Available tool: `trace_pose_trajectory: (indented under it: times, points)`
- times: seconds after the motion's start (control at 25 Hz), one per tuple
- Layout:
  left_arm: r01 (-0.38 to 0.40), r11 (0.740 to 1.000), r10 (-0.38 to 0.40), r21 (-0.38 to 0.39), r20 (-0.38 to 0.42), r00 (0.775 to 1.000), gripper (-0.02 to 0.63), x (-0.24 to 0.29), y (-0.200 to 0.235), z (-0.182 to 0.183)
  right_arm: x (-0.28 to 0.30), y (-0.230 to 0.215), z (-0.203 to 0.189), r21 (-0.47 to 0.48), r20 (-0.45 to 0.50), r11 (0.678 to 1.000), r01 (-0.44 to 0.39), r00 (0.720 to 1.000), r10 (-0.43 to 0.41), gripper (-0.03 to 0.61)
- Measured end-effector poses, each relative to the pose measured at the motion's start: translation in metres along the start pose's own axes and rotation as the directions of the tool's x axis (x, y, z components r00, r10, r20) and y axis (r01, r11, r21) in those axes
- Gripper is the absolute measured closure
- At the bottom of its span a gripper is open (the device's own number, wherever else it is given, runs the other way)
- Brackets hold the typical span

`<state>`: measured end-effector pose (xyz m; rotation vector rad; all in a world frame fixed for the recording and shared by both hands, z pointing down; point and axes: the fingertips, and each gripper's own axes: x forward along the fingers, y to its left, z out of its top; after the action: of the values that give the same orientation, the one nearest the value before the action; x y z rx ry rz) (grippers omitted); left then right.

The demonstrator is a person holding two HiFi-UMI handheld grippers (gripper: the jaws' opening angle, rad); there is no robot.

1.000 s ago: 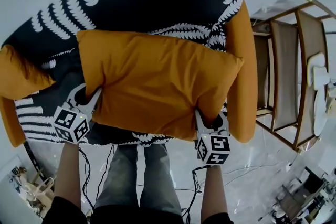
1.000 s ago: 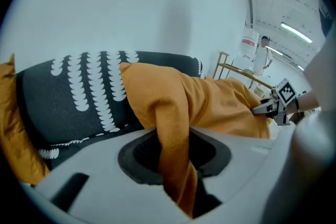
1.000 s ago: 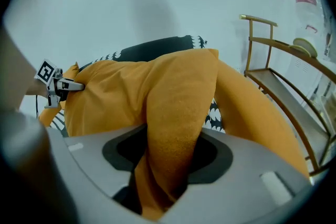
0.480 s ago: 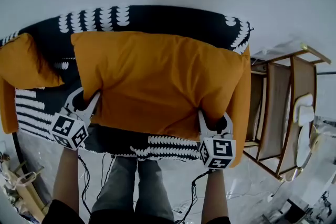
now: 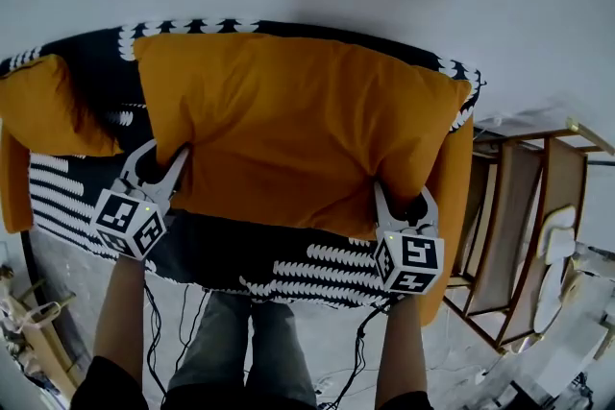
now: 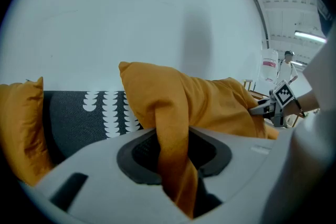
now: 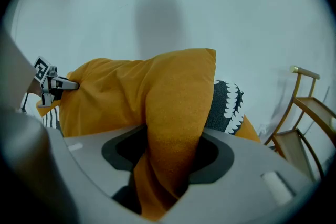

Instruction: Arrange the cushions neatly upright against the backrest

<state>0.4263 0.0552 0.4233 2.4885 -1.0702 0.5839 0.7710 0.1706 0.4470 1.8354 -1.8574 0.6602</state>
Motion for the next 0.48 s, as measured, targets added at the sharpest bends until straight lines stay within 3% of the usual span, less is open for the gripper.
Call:
trace_pose_trajectory:
  times: [0.48]
  points:
    - [0.003,1.0,-0.004,-0.011,-0.124,0.992,0.471,0.05,0.015,-0.045,0.056,-0.019,-0.04,0.042,-0.126,0.999,0.025,0.992,-0.019,0.311]
